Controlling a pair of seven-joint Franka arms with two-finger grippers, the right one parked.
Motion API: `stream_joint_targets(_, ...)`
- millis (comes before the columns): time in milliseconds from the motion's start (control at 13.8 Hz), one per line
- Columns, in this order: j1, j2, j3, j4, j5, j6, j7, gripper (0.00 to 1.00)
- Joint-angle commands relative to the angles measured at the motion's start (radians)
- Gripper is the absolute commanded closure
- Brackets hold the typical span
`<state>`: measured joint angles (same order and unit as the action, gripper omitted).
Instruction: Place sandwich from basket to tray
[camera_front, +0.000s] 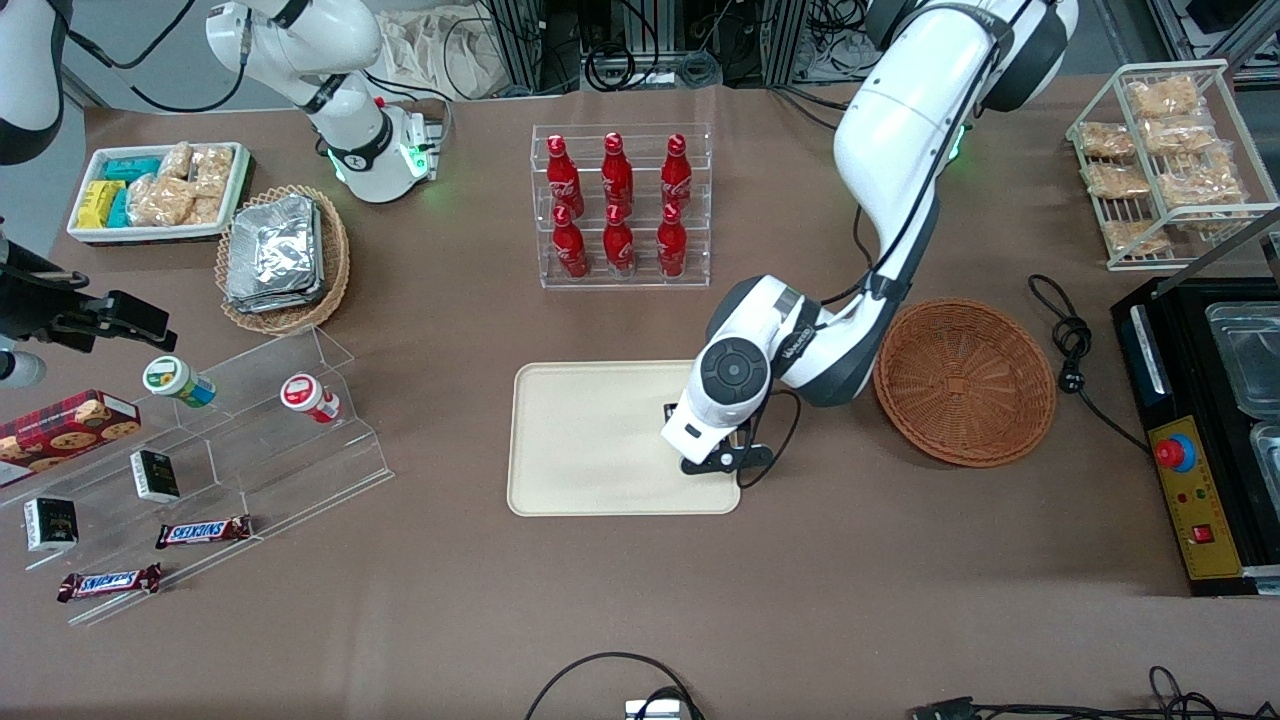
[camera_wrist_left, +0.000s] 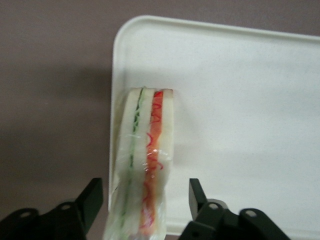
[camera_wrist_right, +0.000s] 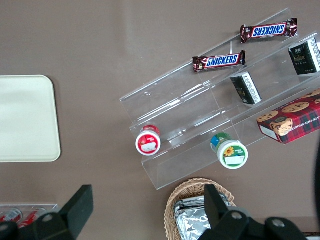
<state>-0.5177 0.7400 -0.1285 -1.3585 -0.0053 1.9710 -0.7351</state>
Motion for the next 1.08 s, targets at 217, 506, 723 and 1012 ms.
stream_joint_targets(217, 0.134, -0.377, 0.023, -0.239, -0.013, -0.130, 0.022, 0.00)
stream_joint_targets(506, 0.273, -0.749, 0.024, -0.637, -0.037, -0.020, 0.187, 0.00)
stream_joint_targets(723, 0.402, -0.838, 0.026, -0.647, -0.065, -0.162, 0.344, 0.00)
stream_joint_targets(1012, 0.514, -0.848, 0.027, -0.588, -0.045, -0.263, 0.532, 0.00)
